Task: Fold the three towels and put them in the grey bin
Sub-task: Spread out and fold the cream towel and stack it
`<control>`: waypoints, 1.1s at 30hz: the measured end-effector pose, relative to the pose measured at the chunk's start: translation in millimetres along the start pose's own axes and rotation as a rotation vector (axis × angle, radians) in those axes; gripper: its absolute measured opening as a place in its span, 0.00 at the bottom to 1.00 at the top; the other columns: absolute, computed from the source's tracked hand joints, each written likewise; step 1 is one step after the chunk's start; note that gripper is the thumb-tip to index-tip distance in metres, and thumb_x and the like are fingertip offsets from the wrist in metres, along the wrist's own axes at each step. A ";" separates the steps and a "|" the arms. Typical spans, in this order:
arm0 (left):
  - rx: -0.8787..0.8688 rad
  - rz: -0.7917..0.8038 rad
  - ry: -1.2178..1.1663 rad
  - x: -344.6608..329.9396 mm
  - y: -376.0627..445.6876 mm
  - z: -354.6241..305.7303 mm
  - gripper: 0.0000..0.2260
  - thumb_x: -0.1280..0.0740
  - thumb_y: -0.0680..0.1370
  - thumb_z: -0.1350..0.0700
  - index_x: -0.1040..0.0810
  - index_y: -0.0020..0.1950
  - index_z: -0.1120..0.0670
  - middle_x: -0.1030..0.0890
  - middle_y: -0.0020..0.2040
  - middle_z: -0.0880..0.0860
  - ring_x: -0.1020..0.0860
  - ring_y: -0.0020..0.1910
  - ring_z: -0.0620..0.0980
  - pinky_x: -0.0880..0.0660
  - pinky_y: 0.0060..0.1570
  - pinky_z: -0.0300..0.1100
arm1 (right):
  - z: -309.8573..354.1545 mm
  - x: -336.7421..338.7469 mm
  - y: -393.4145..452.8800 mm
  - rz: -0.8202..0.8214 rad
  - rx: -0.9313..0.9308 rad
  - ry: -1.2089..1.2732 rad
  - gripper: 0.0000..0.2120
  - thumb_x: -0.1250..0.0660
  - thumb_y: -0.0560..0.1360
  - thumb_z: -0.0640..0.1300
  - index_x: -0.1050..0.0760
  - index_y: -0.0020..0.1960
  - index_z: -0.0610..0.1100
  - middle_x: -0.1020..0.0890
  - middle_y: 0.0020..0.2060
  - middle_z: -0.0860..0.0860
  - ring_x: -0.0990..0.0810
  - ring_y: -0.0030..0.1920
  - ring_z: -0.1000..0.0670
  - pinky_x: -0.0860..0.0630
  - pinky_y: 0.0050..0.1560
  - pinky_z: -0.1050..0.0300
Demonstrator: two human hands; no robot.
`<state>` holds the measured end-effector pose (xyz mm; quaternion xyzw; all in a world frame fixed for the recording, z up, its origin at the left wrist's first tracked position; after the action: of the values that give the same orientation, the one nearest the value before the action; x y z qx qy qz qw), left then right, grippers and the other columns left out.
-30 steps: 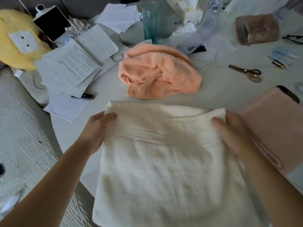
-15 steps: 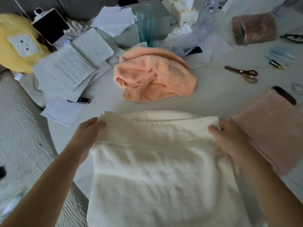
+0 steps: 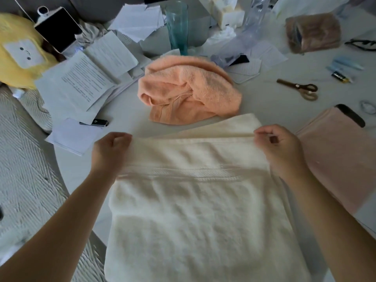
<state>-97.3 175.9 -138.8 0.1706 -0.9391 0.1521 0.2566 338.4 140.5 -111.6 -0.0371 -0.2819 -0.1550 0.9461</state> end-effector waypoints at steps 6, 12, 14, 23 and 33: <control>-0.038 0.148 0.323 -12.4 -2.4 -1.0 0.02 0.29 0.71 0.48 0.19 0.40 0.40 0.20 0.37 0.41 0.22 0.40 0.40 0.28 0.33 0.37 | -6.6 -1.1 -16.5 0.081 -0.051 -0.572 0.17 0.27 0.70 0.49 0.22 0.57 0.45 0.20 0.41 0.48 0.21 0.45 0.41 0.24 0.48 0.47; -0.240 0.083 0.292 -4.7 -1.9 -21.5 0.03 0.29 0.77 0.55 0.20 0.45 0.48 0.21 0.38 0.39 0.23 0.40 0.40 0.31 0.39 0.32 | -2.1 -8.2 -12.1 0.185 -0.174 -0.630 0.19 0.30 0.73 0.53 0.24 0.59 0.45 0.19 0.49 0.45 0.21 0.53 0.40 0.25 0.53 0.49; -0.296 0.000 0.185 1.4 -5.3 -29.9 0.02 0.30 0.78 0.56 0.21 0.46 0.49 0.21 0.39 0.39 0.23 0.40 0.33 0.33 0.38 0.23 | 0.9 -9.7 -10.9 0.169 -0.155 -0.627 0.13 0.31 0.74 0.50 0.23 0.55 0.45 0.18 0.45 0.47 0.20 0.50 0.40 0.26 0.48 0.50; -0.087 -0.156 0.068 1.1 4.0 -5.9 0.04 0.35 0.77 0.54 0.20 0.47 0.47 0.21 0.39 0.39 0.24 0.41 0.41 0.33 0.38 0.32 | 19.4 -4.3 35.7 -0.178 -0.108 -0.148 0.06 0.32 0.71 0.49 0.23 0.45 0.46 0.21 0.34 0.56 0.22 0.38 0.54 0.31 0.37 0.59; -0.263 -0.063 0.311 -12.6 18.5 -7.1 0.05 0.34 0.78 0.57 0.18 0.47 0.53 0.22 0.45 0.51 0.24 0.50 0.57 0.33 0.46 0.44 | -19.0 -27.9 46.6 -0.086 -0.283 -0.432 0.07 0.35 0.75 0.45 0.20 0.46 0.44 0.18 0.42 0.47 0.20 0.51 0.40 0.29 0.46 0.54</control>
<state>-91.4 198.1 -143.3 0.1393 -0.8941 0.0444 0.4233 340.8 189.3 -142.0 -0.1894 -0.4540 -0.2214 0.8420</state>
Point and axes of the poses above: each hand's wrist, its own y-axis towards the middle knuckle, its own x-axis out of the back of the hand, z = x × y, the point moved 7 cm from there along y, towards the middle knuckle
